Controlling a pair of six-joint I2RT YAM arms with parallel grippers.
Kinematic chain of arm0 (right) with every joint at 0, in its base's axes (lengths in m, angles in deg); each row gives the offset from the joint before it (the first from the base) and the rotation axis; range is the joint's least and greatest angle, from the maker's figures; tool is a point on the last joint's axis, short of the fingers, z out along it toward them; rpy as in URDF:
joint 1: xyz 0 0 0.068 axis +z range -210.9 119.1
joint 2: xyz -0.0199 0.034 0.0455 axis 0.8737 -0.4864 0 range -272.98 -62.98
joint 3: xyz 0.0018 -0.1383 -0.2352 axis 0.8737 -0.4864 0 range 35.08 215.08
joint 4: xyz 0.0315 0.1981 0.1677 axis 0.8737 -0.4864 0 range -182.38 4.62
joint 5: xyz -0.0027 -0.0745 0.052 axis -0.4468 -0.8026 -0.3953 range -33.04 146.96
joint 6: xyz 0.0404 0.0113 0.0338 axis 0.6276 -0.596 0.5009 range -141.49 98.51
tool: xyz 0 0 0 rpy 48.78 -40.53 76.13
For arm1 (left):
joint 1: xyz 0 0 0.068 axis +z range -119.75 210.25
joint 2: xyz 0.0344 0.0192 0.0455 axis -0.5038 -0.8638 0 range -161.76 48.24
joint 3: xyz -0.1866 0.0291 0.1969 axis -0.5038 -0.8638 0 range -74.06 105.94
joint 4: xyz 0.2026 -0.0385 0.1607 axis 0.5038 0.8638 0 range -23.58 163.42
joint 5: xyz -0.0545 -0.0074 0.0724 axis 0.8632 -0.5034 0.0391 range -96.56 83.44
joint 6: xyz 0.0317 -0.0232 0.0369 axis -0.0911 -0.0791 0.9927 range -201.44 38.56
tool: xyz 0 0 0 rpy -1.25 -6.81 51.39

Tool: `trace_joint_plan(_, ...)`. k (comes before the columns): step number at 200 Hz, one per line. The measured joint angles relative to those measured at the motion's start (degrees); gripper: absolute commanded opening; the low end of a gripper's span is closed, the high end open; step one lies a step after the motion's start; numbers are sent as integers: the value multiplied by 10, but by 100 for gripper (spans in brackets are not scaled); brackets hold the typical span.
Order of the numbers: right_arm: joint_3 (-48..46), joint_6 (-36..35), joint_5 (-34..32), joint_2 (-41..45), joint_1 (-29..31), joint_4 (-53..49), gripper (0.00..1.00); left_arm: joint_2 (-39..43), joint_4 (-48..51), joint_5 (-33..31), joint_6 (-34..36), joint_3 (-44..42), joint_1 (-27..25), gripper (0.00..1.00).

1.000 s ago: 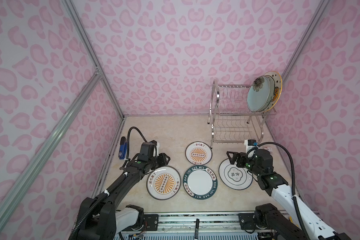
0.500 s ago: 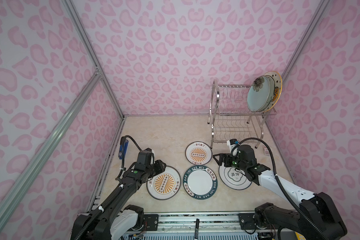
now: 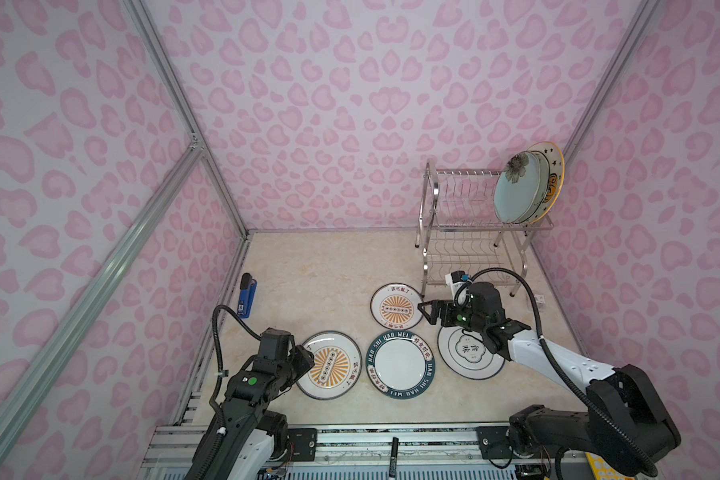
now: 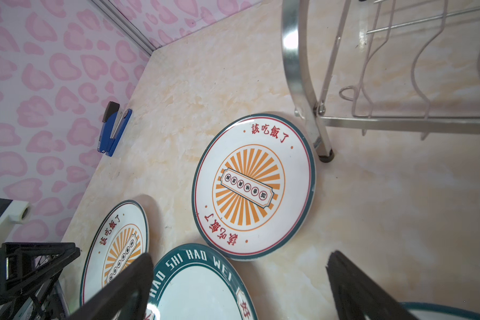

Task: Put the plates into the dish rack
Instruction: 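Grip the nearer sunburst plate's rim with the left gripper while the right gripper hovers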

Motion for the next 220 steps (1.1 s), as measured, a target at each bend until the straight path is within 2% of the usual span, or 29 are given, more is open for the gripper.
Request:
trace_joint_plan(62,5,-11,-4,16,-5,-14,97,90,68,-40,-80,-29,0,54)
trace_joint_plan(116,9,-13,-4,16,-13,-23,97,92,112,-48,-92,-44,0,56)
trace_joint_plan(138,9,-12,-4,17,-14,-24,97,87,109,-33,-96,-64,0,55)
trace_joint_plan(220,9,-12,-4,35,-19,-26,97,82,43,16,-111,-96,0,29)
